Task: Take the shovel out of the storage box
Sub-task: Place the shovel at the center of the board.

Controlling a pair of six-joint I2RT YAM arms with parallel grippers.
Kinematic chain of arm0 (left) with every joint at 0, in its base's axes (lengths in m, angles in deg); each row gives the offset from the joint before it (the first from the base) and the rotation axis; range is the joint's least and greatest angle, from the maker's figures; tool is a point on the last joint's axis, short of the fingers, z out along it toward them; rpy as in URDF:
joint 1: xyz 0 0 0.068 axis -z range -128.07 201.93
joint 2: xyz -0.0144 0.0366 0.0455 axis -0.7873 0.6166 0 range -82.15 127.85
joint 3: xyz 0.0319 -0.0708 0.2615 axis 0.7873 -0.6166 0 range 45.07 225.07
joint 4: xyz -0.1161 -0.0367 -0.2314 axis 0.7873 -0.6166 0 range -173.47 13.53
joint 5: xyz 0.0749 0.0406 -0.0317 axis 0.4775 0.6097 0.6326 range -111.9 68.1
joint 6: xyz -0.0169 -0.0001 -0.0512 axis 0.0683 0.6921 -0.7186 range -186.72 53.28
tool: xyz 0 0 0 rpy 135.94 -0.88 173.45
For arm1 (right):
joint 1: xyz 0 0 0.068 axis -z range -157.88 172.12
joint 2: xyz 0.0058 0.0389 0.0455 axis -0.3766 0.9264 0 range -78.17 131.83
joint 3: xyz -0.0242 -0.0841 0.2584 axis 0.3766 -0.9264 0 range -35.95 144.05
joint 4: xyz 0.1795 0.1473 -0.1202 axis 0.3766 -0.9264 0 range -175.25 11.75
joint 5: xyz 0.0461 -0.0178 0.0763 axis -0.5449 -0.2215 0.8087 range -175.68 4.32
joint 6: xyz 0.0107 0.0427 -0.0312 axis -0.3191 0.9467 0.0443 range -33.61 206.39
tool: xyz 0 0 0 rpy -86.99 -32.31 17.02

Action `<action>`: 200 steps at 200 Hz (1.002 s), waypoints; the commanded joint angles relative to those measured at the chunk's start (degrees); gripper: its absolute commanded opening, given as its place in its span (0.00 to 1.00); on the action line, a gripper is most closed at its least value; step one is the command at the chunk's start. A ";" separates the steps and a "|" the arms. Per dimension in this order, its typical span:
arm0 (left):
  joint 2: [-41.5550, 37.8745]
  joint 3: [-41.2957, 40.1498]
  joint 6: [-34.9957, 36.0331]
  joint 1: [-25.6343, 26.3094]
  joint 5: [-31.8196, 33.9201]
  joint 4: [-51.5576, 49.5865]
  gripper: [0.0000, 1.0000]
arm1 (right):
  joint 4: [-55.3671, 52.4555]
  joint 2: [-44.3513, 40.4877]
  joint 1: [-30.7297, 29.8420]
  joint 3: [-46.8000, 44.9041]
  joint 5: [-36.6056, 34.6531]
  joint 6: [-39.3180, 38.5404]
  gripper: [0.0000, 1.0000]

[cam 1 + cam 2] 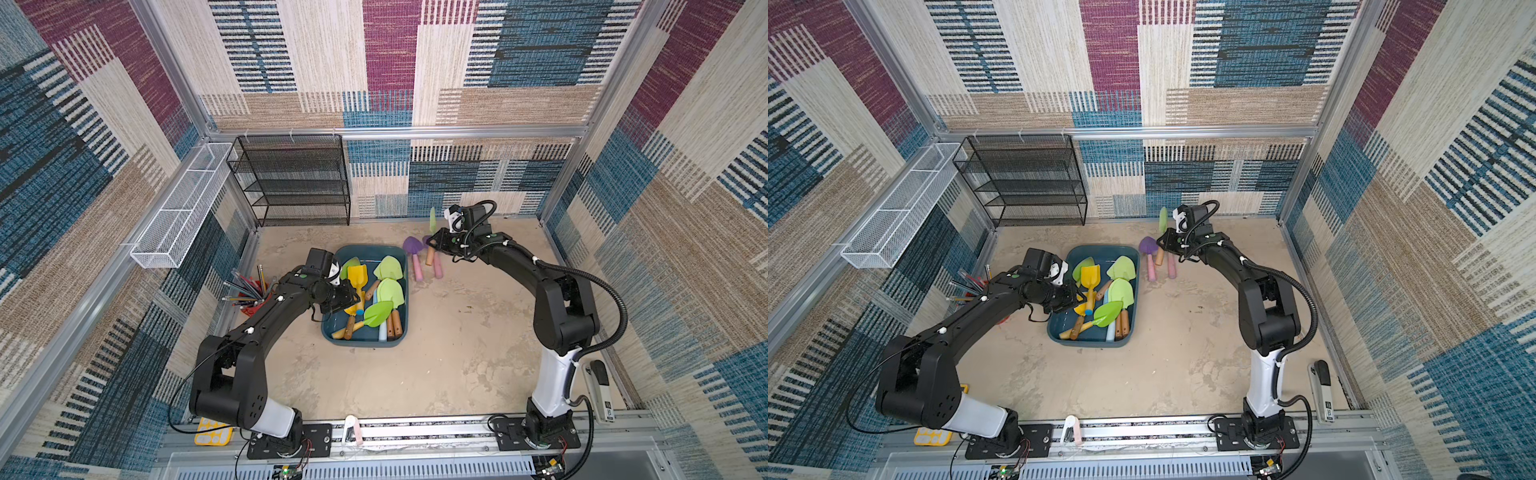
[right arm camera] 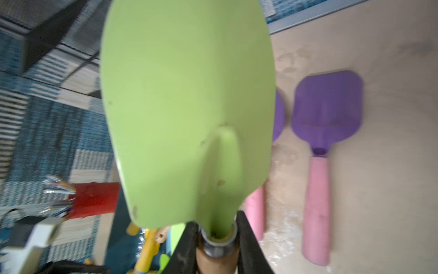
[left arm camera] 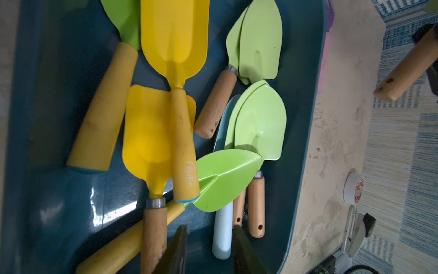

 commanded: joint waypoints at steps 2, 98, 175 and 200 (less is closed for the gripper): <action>0.44 0.93 1.29 -0.05 3.09 -2.03 0.39 | -6.25 1.73 0.13 2.83 -13.77 -5.25 0.19; 1.26 1.66 0.79 0.13 3.71 -1.52 0.39 | -11.85 14.59 0.28 13.12 -30.73 -9.82 0.20; 1.46 0.69 0.53 0.13 3.28 -0.34 0.39 | -13.58 21.06 0.33 18.28 -32.65 -10.44 0.24; 1.84 0.69 0.57 0.13 3.02 -0.30 0.39 | -14.23 22.62 0.39 19.79 -32.94 -10.46 0.29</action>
